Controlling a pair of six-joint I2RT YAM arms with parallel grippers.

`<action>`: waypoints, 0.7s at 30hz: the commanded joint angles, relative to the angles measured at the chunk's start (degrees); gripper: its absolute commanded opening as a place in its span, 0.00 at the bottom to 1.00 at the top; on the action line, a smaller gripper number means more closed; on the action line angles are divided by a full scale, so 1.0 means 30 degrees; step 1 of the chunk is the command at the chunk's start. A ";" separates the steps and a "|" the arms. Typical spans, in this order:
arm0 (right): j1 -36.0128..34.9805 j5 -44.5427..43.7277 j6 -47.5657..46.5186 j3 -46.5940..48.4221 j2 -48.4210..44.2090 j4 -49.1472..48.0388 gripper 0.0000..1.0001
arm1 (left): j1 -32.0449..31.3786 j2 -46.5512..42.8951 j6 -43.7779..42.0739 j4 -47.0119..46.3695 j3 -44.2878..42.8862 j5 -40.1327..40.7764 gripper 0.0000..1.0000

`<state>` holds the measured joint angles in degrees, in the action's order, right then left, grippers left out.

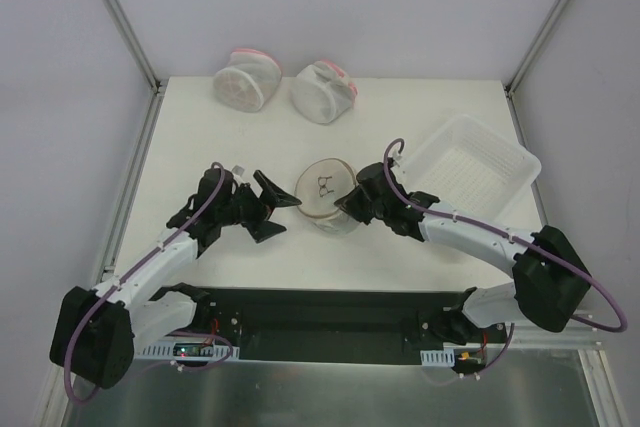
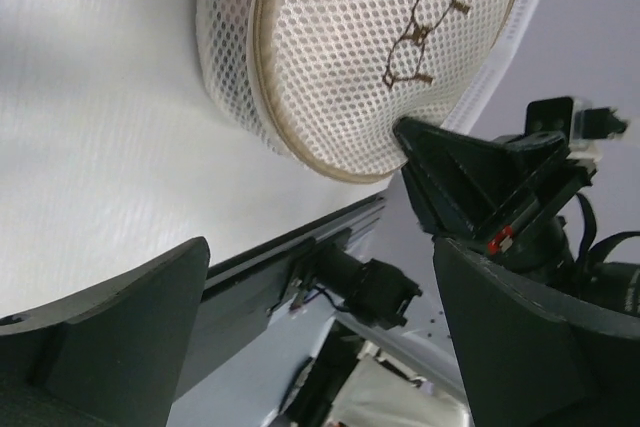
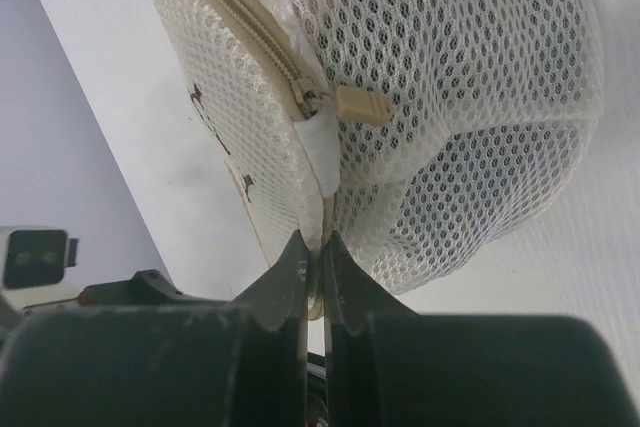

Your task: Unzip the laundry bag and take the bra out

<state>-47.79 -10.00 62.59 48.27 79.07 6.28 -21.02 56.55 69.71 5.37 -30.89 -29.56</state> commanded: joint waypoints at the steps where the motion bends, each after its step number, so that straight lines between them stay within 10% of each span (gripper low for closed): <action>1: -0.0066 -0.0738 0.0409 0.0140 -0.0808 -0.0161 0.01 | -0.0231 0.2433 0.5876 -0.7490 0.1918 -0.0369 0.93; 14: -0.0095 -0.1266 -0.1087 0.0228 -0.2303 0.1479 0.01 | -0.1753 0.7163 0.6176 -0.9142 -0.1771 -0.0371 0.79; 21: -0.0125 -0.1296 -0.1848 0.0462 -0.2186 0.1685 0.01 | -0.1843 0.8363 0.5680 -0.9113 -0.2590 -0.0749 0.31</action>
<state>-47.77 -13.87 59.48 47.90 73.12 9.74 -25.91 79.92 86.13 -20.10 -35.64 -30.96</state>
